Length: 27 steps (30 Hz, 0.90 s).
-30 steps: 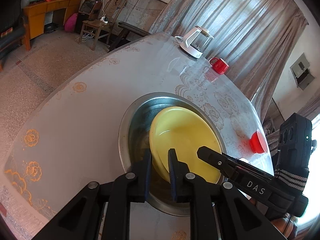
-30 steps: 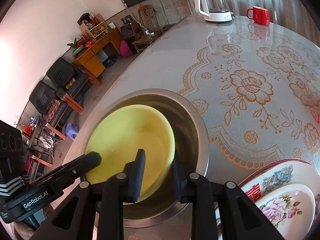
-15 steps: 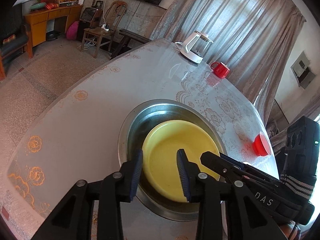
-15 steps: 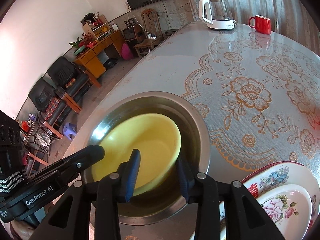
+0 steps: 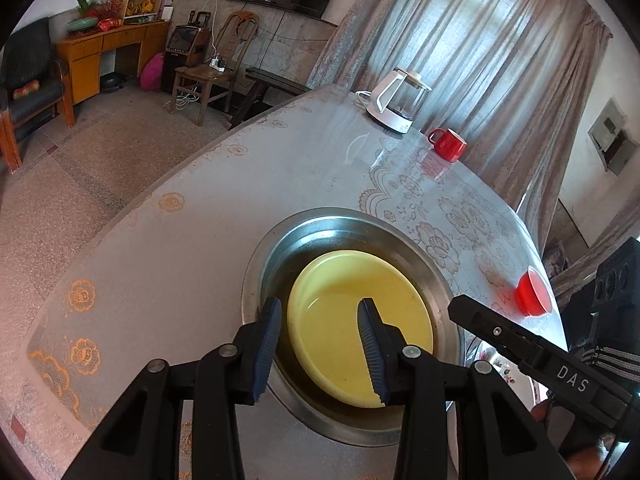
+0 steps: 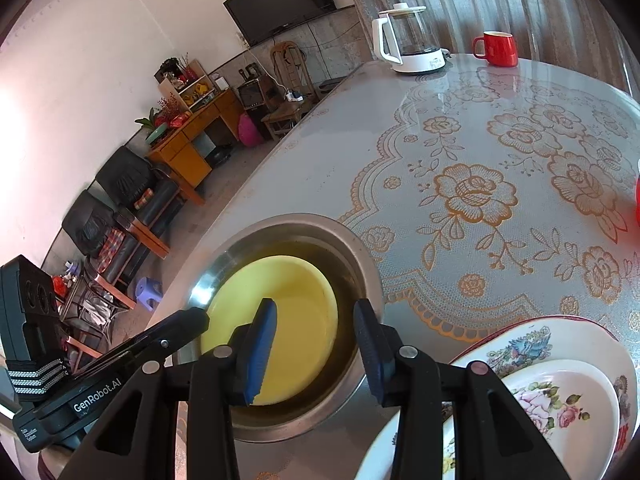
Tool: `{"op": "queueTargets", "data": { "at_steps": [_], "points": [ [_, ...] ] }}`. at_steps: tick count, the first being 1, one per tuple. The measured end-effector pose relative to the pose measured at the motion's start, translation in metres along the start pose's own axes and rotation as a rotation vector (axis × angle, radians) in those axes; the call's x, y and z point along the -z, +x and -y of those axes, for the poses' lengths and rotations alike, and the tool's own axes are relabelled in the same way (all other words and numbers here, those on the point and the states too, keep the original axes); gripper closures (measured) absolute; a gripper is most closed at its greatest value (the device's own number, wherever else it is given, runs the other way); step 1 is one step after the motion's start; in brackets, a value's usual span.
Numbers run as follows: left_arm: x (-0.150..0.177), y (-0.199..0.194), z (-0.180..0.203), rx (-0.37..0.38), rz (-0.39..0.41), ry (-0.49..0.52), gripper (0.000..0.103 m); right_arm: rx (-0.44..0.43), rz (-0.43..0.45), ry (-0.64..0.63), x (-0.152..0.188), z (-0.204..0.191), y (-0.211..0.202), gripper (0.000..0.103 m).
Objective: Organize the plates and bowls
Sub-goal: 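Lower the yellow bowl into the steel bowl and open both tools, then move both open tools toward the red plastic bowl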
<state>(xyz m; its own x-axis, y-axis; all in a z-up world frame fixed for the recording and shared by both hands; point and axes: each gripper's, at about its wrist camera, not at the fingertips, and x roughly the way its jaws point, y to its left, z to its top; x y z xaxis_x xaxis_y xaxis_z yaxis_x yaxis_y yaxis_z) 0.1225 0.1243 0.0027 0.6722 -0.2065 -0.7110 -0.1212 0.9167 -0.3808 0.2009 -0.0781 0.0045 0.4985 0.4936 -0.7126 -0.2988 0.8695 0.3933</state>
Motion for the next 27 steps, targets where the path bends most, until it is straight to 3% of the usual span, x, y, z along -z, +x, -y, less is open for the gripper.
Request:
{"op": "queueTargets", "data": {
  "at_steps": [13,27],
  "points": [
    [-0.002,-0.003,-0.001,-0.01,0.019,0.002,0.059,0.003,0.043,0.102,0.0,0.031,-0.025,0.061],
    [0.002,-0.009,0.001,-0.061,0.041,0.037,0.058,0.079,0.052,0.155,0.013,0.069,-0.045,0.058]
  ]
}}
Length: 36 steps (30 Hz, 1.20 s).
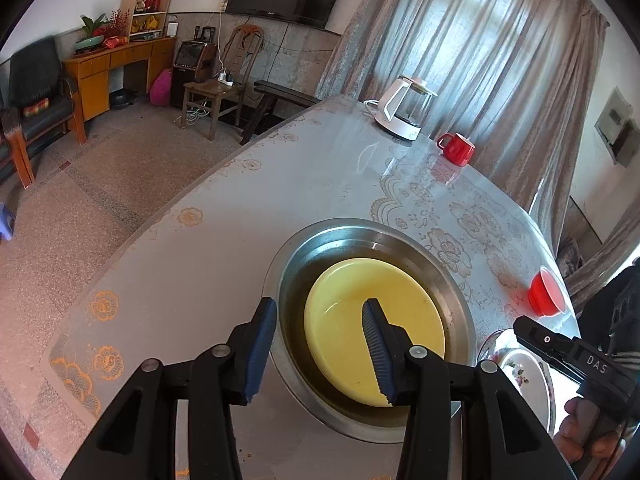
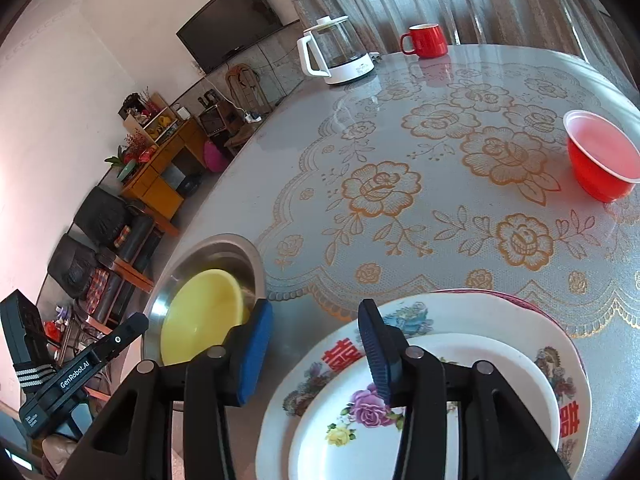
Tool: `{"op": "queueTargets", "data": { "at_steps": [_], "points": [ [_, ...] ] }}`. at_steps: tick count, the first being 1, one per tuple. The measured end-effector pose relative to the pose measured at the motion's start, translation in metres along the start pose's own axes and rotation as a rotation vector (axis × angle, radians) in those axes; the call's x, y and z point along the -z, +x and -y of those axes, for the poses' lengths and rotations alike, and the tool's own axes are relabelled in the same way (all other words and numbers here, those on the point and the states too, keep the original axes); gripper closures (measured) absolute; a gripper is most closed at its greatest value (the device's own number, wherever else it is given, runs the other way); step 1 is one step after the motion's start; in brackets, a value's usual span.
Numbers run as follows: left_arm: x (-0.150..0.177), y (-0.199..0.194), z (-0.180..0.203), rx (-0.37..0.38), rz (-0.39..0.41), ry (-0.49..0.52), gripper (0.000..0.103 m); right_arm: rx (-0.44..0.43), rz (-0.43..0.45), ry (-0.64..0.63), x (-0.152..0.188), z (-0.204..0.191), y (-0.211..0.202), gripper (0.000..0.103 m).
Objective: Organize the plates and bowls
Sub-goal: 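Move both open tools toward the red plastic bowl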
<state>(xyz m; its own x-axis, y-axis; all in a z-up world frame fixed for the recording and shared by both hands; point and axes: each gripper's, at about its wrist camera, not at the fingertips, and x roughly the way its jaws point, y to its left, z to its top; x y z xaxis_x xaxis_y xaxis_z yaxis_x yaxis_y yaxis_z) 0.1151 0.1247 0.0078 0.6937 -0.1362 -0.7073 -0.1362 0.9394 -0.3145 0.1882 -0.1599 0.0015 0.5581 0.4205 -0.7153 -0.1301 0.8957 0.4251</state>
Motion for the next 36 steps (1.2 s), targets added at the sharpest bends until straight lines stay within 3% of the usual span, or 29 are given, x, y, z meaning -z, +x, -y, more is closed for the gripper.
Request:
{"op": "queueTargets", "data": {
  "at_steps": [13,23,36],
  "points": [
    [-0.004,-0.004,0.011,0.02,0.012,0.031,0.058,0.092,0.051,0.136,0.003,0.069,-0.034,0.054],
    [-0.007,-0.005,0.041,0.064,0.0,0.089,0.057,0.153,0.115,0.246,0.01,0.124,-0.07,0.052],
    [-0.003,0.012,0.118,0.139,-0.055,0.24,0.051,0.21,0.125,0.376,0.016,0.18,-0.082,0.052]
  ]
}}
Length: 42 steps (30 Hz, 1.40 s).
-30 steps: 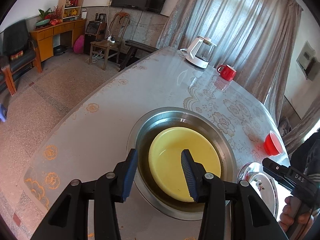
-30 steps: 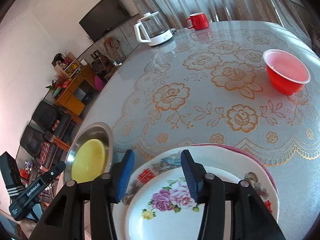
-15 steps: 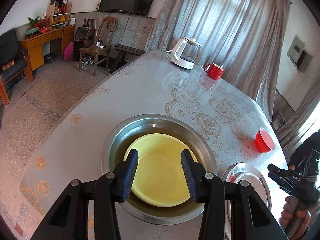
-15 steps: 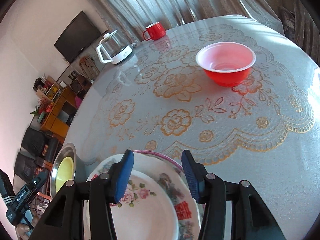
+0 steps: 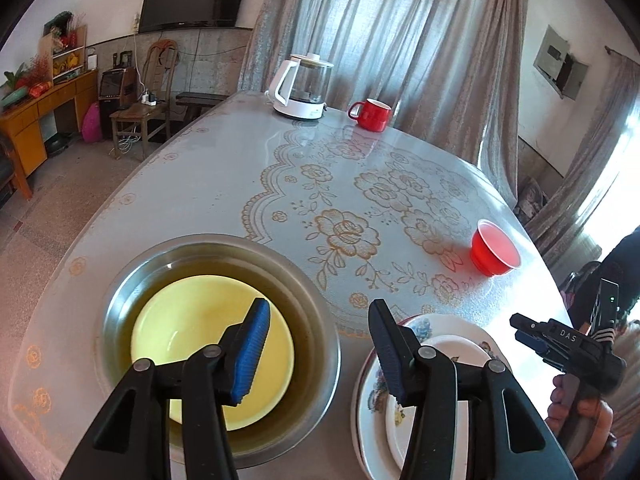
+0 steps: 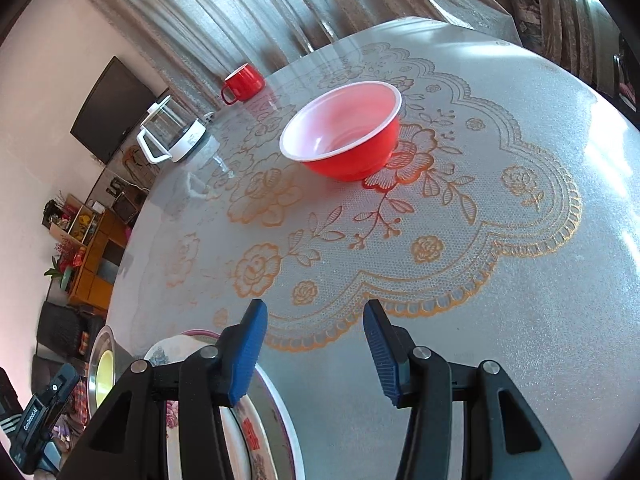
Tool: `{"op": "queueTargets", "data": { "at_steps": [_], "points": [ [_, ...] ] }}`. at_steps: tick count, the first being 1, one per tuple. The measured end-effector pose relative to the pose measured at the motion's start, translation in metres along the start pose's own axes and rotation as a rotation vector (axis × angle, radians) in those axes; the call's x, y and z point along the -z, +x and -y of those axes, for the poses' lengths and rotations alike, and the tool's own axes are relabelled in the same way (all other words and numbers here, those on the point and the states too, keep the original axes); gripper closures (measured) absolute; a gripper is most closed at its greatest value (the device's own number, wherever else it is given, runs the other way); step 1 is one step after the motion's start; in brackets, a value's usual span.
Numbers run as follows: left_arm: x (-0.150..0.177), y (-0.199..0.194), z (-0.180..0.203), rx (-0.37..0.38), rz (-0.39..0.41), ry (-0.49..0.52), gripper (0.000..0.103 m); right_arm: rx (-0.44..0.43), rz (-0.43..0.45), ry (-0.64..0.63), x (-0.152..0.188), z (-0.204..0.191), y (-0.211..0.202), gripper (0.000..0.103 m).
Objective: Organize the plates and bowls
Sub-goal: 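Move both open tools toward the red plastic bowl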
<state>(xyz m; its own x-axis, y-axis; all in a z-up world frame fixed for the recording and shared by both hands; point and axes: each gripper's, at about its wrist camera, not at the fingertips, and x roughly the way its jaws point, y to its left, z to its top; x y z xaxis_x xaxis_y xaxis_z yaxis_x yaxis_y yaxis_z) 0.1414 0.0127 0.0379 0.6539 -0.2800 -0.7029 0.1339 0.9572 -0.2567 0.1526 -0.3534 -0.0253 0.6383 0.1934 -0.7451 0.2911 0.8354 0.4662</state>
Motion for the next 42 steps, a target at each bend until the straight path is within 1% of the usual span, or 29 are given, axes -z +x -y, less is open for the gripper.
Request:
{"op": "queueTargets", "data": {
  "at_steps": [6,13,22,29,36,42],
  "points": [
    [0.002,0.014,0.024,0.016,-0.035,0.051,0.051,0.006,-0.012,0.005,0.001,0.006,0.005,0.052],
    [0.004,0.026,0.041,0.013,-0.064,0.098,0.051,0.032,-0.02,-0.013,-0.001,0.012,0.009,0.052],
    [-0.003,0.039,0.059,-0.004,-0.067,0.154,0.049,0.079,-0.02,-0.041,-0.005,0.023,0.012,0.052],
    [-0.01,0.053,0.074,-0.003,-0.08,0.187,0.048,0.115,-0.011,-0.046,-0.015,0.032,0.011,0.052],
    [-0.017,0.065,0.093,-0.007,-0.086,0.225,0.048,0.132,0.008,-0.047,-0.028,0.038,0.01,0.052],
    [-0.022,0.076,0.105,0.006,-0.104,0.24,0.048,0.145,0.019,-0.051,-0.043,0.041,0.012,0.052]
  ]
}}
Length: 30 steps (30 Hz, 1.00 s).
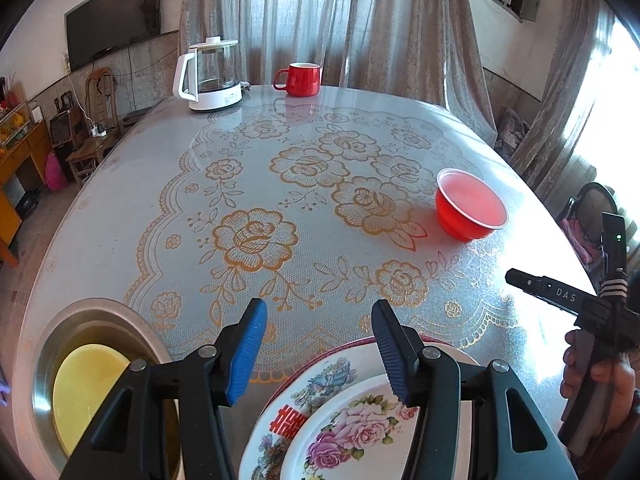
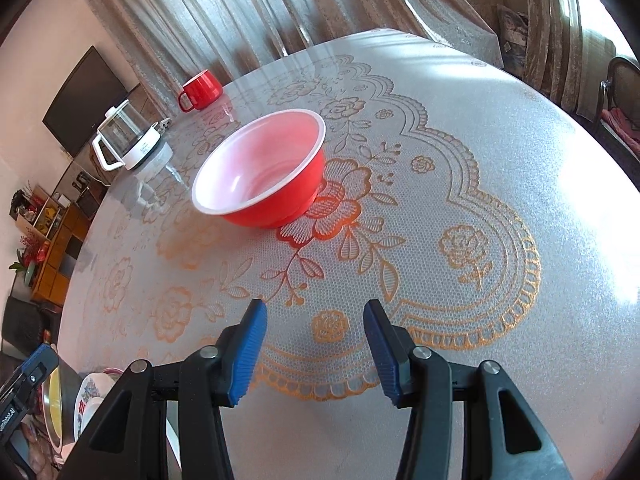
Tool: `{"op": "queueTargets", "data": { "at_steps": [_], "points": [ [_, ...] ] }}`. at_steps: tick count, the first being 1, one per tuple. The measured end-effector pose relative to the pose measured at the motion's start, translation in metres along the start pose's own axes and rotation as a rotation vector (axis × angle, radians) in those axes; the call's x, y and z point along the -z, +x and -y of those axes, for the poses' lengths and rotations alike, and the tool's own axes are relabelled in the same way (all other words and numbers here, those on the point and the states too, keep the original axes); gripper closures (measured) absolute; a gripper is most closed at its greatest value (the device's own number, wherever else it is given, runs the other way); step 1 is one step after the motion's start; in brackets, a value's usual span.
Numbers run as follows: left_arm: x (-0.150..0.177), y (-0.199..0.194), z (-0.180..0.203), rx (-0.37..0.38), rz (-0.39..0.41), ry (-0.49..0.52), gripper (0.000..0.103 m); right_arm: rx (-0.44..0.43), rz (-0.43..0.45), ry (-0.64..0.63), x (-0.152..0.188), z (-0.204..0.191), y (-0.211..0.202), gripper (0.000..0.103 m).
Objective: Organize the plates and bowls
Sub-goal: 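Move both open tools toward the red plastic bowl, then close both tools on the rim of the red bowl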
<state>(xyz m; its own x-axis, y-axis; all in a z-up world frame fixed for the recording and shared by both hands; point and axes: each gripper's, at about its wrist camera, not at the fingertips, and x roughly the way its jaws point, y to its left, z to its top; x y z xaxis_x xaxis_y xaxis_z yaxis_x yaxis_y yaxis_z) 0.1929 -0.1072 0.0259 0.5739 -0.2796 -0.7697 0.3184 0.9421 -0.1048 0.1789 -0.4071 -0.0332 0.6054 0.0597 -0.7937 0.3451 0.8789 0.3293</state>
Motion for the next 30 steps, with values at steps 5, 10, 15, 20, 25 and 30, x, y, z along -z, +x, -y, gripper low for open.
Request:
{"op": "queueTargets", "data": {
  "at_steps": [5,10,15,20,25,30],
  "points": [
    [-0.007,0.01,0.006,0.009,-0.023,0.001,0.047,0.012,0.039,0.031,-0.022,0.008,-0.002,0.052],
    [-0.014,0.02,0.011,0.024,-0.042,0.005,0.047,-0.002,0.092,0.084,-0.049,0.019,-0.005,0.052],
    [-0.023,0.034,0.015,0.071,-0.088,-0.025,0.048,-0.031,0.103,0.129,-0.069,0.024,0.003,0.052],
    [-0.033,0.053,0.017,0.136,-0.146,-0.084,0.05,-0.051,0.088,0.143,-0.078,0.022,0.019,0.052],
    [-0.048,0.066,0.03,0.157,-0.143,-0.091,0.065,-0.077,0.078,0.164,-0.083,0.024,0.03,0.052],
    [-0.068,0.08,0.055,0.228,-0.123,-0.099,0.077,-0.093,0.07,0.171,-0.086,0.026,0.04,0.073]
  ]
}}
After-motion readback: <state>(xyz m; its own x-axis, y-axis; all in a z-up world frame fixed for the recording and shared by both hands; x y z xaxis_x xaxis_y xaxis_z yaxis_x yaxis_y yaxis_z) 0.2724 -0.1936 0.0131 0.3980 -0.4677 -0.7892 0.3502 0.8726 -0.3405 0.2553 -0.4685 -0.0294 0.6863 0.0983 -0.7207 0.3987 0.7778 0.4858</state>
